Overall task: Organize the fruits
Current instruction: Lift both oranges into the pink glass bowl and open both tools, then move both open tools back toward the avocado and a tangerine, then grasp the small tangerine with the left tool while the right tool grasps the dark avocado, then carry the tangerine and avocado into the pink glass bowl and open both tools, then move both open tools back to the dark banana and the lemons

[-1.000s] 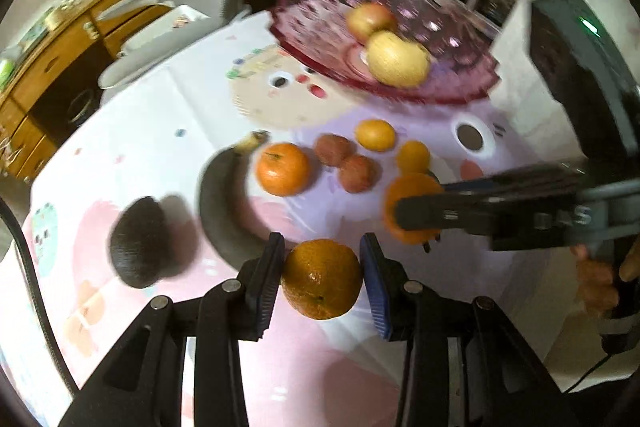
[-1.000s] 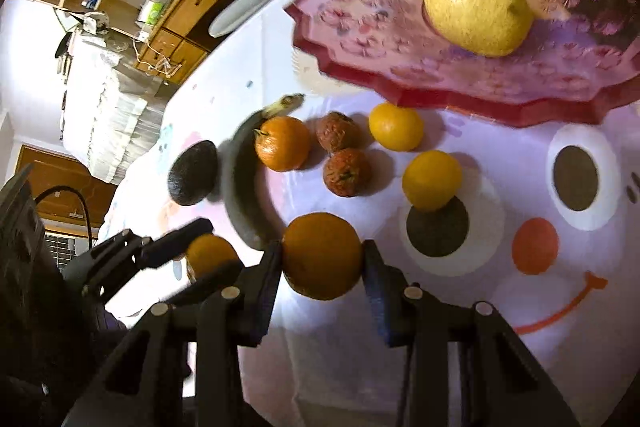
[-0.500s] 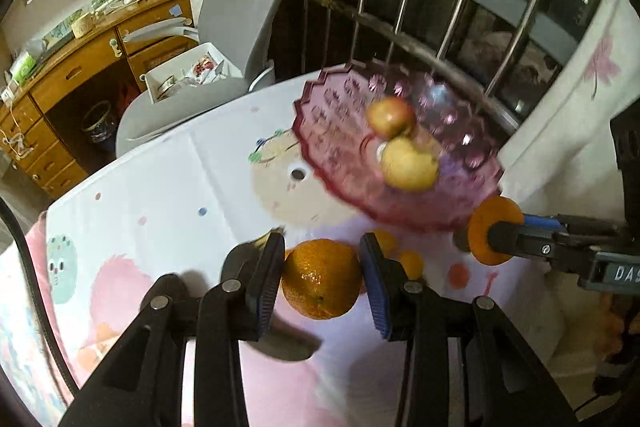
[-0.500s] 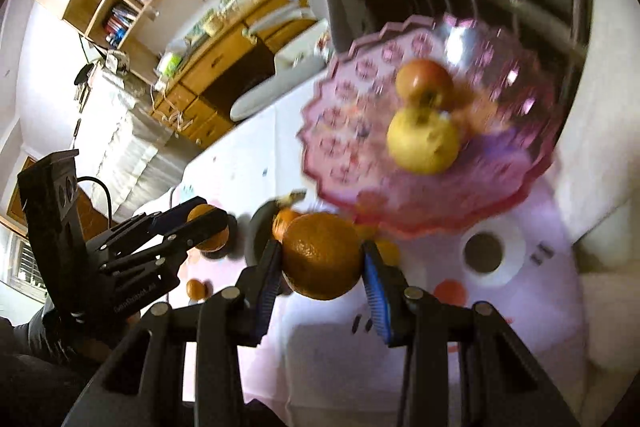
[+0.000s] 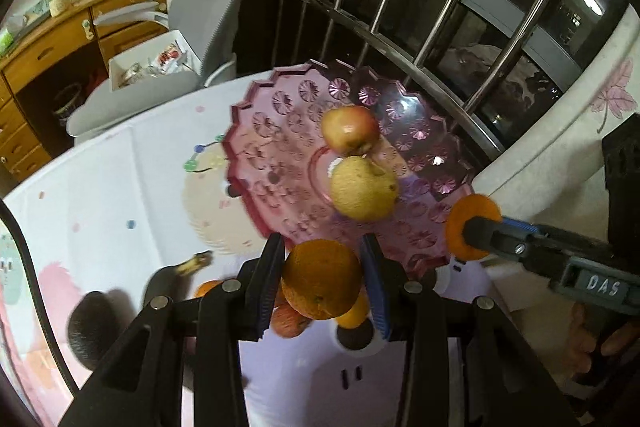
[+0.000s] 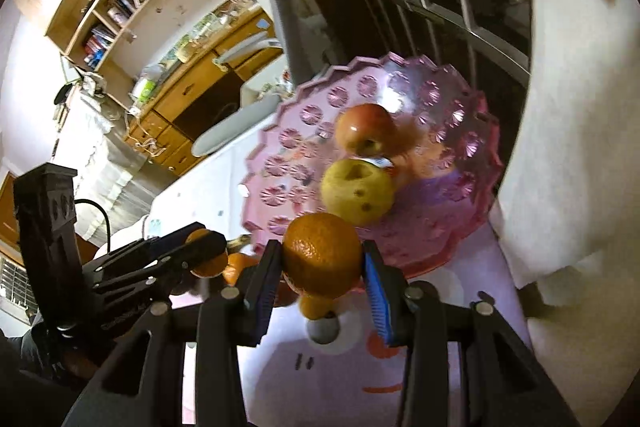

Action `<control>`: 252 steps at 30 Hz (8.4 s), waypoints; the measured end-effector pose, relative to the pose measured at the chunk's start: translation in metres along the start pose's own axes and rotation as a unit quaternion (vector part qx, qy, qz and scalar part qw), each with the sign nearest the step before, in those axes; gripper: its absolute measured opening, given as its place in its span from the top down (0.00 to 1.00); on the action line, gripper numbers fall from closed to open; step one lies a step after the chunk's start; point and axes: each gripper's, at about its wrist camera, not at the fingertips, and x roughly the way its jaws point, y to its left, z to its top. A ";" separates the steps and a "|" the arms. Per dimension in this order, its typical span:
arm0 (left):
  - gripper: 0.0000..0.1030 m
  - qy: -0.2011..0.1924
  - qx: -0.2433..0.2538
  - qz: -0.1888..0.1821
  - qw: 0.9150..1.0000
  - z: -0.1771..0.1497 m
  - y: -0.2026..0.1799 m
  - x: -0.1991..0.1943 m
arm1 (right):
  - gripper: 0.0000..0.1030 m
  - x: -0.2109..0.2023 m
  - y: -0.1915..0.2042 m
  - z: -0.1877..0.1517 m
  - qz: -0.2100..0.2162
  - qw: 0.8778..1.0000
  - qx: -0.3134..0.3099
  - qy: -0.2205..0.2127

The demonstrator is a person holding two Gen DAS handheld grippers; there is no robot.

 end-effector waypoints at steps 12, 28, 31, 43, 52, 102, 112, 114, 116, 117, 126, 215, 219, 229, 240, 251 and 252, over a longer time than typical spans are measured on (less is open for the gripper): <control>0.44 -0.018 -0.018 0.007 1.000 0.028 -0.009 0.022 | 0.58 0.023 -0.026 0.008 0.000 0.999 0.006 0.035; 0.31 0.014 -0.080 0.056 0.995 0.006 0.037 -0.002 | 0.56 0.022 -0.019 0.008 0.012 0.999 0.034 0.034; 0.30 0.013 -0.093 0.064 0.994 -0.003 0.047 -0.015 | 0.56 0.022 -0.011 0.006 0.012 0.998 0.043 0.034; 0.26 0.033 -0.150 0.108 0.982 -0.059 0.095 -0.066 | 0.51 0.022 0.016 -0.009 -0.004 0.998 0.058 0.024; 0.26 0.028 -0.218 0.145 0.965 -0.109 0.133 -0.095 | 0.51 0.033 0.057 -0.024 0.001 0.999 -0.002 0.032; 0.44 -0.008 -0.147 0.045 0.988 -0.196 0.246 -0.053 | 0.42 0.176 0.248 -0.121 -0.011 0.993 -0.116 -0.003; 0.64 -0.041 -0.155 0.032 0.987 -0.210 0.259 -0.055 | 0.29 0.199 0.256 -0.118 -0.015 0.995 -0.097 0.010; 0.64 -0.045 -0.155 0.027 0.986 -0.213 0.261 -0.057 | 0.29 0.203 0.259 -0.117 -0.016 0.996 -0.091 0.008; 0.64 -0.046 -0.152 0.026 0.987 -0.217 0.263 -0.059 | 0.29 0.207 0.262 -0.115 -0.018 0.996 -0.085 0.004; 0.64 -0.047 -0.152 0.023 0.987 -0.219 0.264 -0.061 | 0.29 0.209 0.263 -0.114 -0.020 0.996 -0.081 0.002; 0.64 -0.054 -0.148 0.008 0.988 -0.231 0.284 -0.080 | 0.28 0.226 0.268 -0.113 -0.024 0.999 -0.043 0.003; 0.44 -0.066 -0.165 0.079 0.981 0.000 -0.041 0.039 | 0.33 0.031 -0.056 0.027 0.057 0.994 -0.094 0.005; 0.32 -0.067 -0.166 0.079 0.981 -0.001 -0.040 0.030 | 0.32 0.023 -0.057 0.029 0.066 0.993 -0.095 -0.013; 0.19 -0.075 -0.191 0.114 0.972 -0.015 -0.019 -0.018 | 0.32 0.005 -0.032 0.013 0.087 0.991 -0.097 -0.008; 0.17 -0.056 -0.205 0.159 0.964 -0.041 0.032 -0.033 | 0.32 0.002 -0.016 -0.019 0.068 0.992 -0.105 -0.009; 0.17 -0.015 -0.199 0.158 0.967 -0.054 0.088 -0.024 | 0.32 0.014 0.004 -0.056 0.036 0.995 -0.089 0.002; 0.17 -0.012 -0.199 0.158 0.967 -0.055 0.092 -0.023 | 0.32 0.016 0.006 -0.060 0.032 0.996 -0.087 0.002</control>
